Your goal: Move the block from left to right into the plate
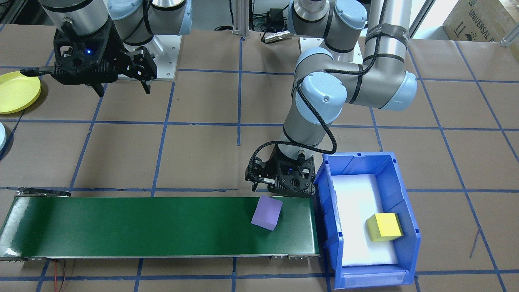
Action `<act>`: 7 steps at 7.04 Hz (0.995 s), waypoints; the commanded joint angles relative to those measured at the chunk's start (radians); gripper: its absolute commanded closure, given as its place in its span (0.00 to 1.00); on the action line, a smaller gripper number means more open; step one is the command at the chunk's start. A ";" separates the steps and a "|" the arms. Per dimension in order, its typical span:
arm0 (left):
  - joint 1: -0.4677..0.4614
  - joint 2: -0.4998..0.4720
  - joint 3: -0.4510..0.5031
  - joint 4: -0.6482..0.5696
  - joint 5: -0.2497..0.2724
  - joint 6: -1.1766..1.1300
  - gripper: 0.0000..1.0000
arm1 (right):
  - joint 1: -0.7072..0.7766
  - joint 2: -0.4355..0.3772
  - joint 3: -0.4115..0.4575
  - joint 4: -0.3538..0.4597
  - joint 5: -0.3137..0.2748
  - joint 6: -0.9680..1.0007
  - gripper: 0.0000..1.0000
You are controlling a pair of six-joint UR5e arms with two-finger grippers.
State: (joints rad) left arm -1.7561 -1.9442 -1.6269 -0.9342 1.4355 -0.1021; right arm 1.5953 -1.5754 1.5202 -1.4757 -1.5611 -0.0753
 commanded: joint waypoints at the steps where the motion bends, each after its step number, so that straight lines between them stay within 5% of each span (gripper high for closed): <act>1: 0.074 0.036 0.019 -0.006 0.038 0.139 0.00 | 0.000 0.000 0.000 0.000 0.000 0.000 0.00; 4: 0.303 0.122 0.030 -0.164 0.031 0.576 0.00 | 0.000 0.000 0.000 0.000 0.001 -0.001 0.00; 7: 0.323 0.097 0.027 -0.183 0.042 1.022 0.00 | -0.009 0.005 0.000 -0.012 0.003 -0.001 0.00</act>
State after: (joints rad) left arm -1.4388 -1.8340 -1.5986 -1.1135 1.4740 0.7179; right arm 1.5880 -1.5725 1.5202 -1.4834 -1.5597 -0.0767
